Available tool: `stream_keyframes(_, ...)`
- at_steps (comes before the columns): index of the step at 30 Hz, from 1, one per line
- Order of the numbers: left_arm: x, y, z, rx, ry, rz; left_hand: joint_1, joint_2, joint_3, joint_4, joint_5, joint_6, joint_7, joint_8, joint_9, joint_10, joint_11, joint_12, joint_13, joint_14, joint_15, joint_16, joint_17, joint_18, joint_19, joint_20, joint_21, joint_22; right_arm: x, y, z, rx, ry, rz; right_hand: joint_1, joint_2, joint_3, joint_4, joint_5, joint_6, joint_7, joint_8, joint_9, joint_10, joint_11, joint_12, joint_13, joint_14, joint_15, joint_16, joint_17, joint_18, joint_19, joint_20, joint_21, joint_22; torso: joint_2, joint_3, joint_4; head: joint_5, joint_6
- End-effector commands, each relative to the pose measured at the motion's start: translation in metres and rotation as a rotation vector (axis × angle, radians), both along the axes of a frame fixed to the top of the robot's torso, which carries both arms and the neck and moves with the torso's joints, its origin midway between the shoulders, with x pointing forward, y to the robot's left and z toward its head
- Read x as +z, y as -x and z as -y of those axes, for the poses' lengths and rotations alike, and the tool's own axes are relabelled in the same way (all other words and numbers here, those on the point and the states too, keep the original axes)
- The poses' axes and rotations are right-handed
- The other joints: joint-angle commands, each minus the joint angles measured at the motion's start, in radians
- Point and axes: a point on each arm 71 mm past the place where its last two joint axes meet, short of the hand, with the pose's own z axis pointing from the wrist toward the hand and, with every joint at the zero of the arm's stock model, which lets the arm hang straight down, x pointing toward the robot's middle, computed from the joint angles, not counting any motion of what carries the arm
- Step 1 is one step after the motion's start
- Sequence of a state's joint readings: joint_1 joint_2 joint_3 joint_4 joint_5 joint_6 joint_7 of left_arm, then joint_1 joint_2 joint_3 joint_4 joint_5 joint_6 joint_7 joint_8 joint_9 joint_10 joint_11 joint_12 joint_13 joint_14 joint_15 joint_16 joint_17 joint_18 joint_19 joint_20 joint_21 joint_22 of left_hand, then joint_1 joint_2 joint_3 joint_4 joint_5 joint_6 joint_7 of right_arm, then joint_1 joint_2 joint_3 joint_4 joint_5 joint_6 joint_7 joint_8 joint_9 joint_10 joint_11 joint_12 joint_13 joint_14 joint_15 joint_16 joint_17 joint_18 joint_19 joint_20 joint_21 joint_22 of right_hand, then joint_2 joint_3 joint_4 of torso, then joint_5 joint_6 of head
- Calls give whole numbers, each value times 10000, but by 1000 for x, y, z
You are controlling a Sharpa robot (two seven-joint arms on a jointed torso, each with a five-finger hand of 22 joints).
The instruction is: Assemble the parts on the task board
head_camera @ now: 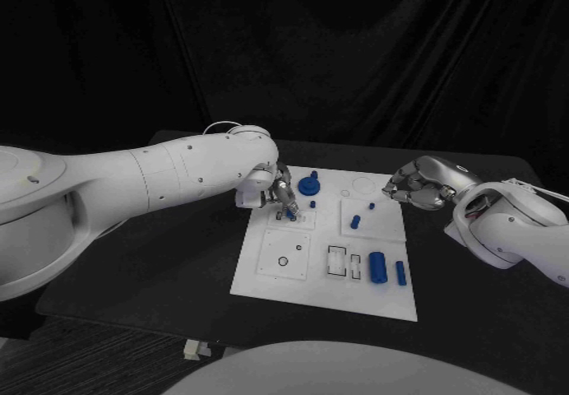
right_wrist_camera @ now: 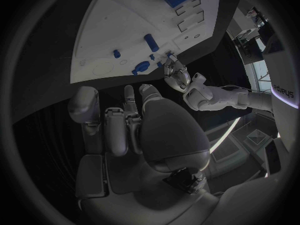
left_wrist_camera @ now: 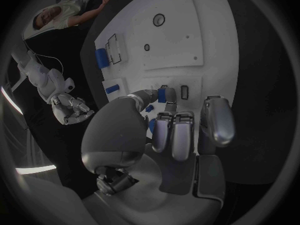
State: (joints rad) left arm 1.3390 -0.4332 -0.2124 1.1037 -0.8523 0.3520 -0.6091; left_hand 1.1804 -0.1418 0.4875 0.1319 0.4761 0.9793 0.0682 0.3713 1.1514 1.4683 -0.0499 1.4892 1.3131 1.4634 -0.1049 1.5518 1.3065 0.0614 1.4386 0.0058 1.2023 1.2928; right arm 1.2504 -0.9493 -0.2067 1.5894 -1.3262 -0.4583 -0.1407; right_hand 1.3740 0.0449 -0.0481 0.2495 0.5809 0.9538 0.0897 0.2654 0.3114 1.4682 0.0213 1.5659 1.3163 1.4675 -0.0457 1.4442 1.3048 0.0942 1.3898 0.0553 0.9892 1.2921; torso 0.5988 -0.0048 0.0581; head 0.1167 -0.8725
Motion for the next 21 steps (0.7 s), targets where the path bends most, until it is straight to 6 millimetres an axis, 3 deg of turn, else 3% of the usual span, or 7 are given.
stream_keyframes(1,-1,1,1,-114,3,-134,250,290,1517,-645,345,71,-399,-46,216,539,14,-110,1820,934,62,-47,2292,129,3,61,-15,1795,0,0,0,-51,-14,51,274,112,222,-52,201,-9,-8,184,163,1026,-96,49,2545,659,-97,-150,1175,166,-7,-19,-183,1311,-3,-1,2,-2,-1)
stream_keyframes(21,-4,1,3,-158,1,-208,245,301,1507,-660,348,66,-396,-46,219,534,16,-118,1814,926,64,-60,2272,131,-1,63,-23,1792,0,0,0,-43,1,21,274,112,222,-52,201,-9,-8,184,163,1026,-96,49,2545,659,-97,-150,1175,166,-7,-19,-183,1311,1,-1,-1,-4,-1)
